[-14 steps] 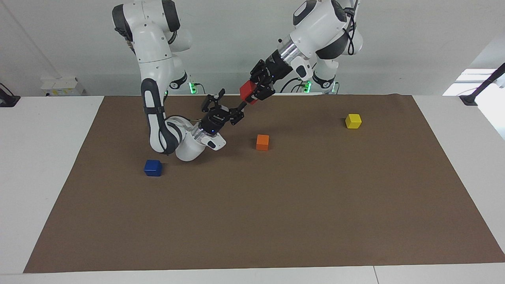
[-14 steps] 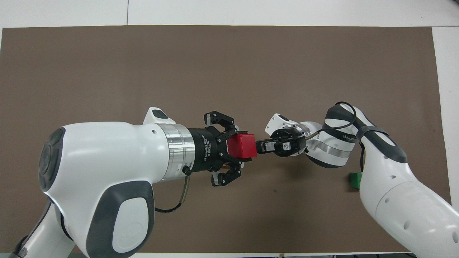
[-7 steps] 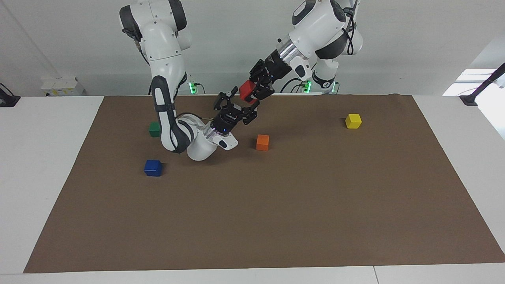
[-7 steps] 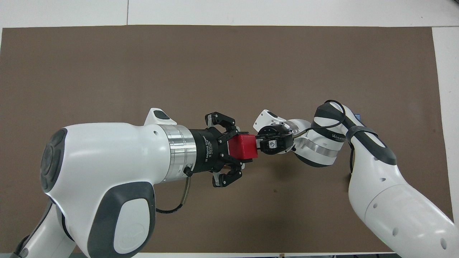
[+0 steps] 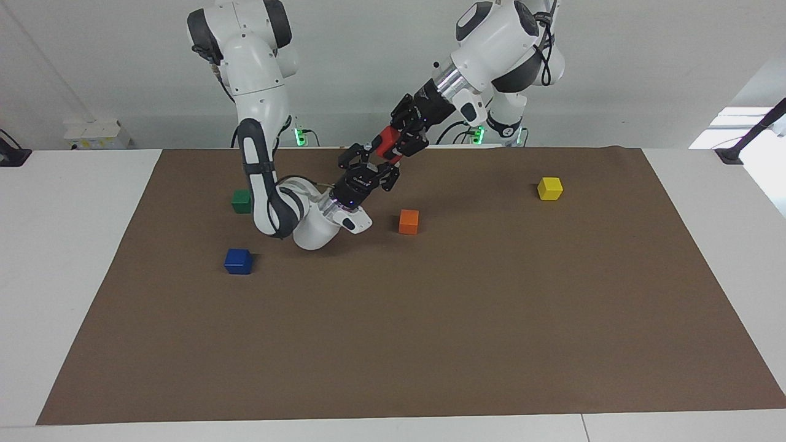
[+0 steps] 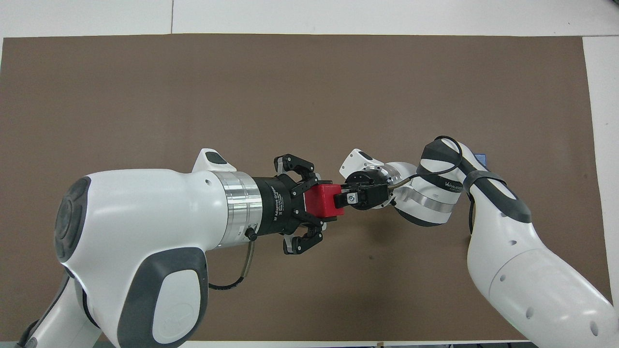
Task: Transfer red block to right arm and stack on blue block
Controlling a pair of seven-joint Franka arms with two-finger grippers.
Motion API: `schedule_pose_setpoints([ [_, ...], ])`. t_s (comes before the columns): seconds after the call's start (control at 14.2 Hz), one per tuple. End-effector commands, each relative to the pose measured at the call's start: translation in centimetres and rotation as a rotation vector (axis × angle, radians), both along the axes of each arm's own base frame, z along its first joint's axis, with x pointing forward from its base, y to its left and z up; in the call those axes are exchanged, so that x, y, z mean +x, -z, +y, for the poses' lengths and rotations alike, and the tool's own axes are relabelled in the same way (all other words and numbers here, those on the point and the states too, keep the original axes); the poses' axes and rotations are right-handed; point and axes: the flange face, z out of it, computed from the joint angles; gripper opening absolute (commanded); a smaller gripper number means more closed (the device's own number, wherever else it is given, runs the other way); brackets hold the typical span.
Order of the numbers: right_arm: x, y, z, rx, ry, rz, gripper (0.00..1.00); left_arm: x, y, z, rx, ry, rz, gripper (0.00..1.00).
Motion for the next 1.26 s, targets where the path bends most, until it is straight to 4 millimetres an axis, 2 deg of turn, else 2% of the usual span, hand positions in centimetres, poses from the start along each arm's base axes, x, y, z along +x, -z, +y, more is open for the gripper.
schedule_pose_setpoints([
  [0.0,0.4,-0.1,0.3,-0.007,0.046,-0.023,0.00,-1.1,-0.3,0.1,-0.021,-0.029,0.012,0.00],
  [0.07,0.5,-0.1,0.2,-0.005,0.047,-0.024,0.00,-1.0,-0.3,0.1,-0.019,-0.026,0.012,0.37],
  [0.14,0.5,-0.2,0.1,-0.005,0.049,-0.025,0.00,-0.9,-0.6,0.2,-0.023,-0.033,0.010,0.99],
  [0.28,0.6,-0.4,-0.1,0.001,0.051,-0.030,0.00,-0.5,-1.0,0.9,-0.023,-0.044,0.006,1.00],
  [0.35,0.6,-0.4,-0.2,0.003,0.049,-0.031,0.00,-0.3,-1.8,1.8,-0.026,-0.057,-0.008,1.00],
  [0.49,0.7,-0.6,-0.4,0.006,0.048,-0.032,0.00,0.2,-4.1,5.2,-0.022,-0.089,-0.028,1.00],
  [0.63,1.0,-1.5,-1.1,-0.009,0.042,-0.033,0.00,1.6,-4.7,9.7,0.008,-0.094,0.000,1.00],
  [0.77,1.5,-2.7,-2.8,-0.083,0.032,-0.038,0.00,3.1,-4.2,13.3,0.032,-0.056,-0.075,1.00],
  [0.91,1.9,-5.5,-6.4,-0.219,0.013,-0.033,0.00,5.0,-3.5,18.4,0.097,-0.016,-0.147,1.00],
  [0.98,2.1,-6.5,-7.5,-0.251,0.013,-0.021,0.00,5.9,-3.0,21.4,0.179,0.037,-0.200,1.00],
  [1.12,2.4,-7.9,-9.6,-0.309,-0.020,-0.019,0.00,7.0,-1.3,24.3,0.359,0.273,-0.339,1.00],
  [1.19,2.7,-8.7,-11.1,-0.356,-0.020,-0.009,0.00,7.7,-0.4,26.5,0.453,0.408,-0.380,1.00],
])
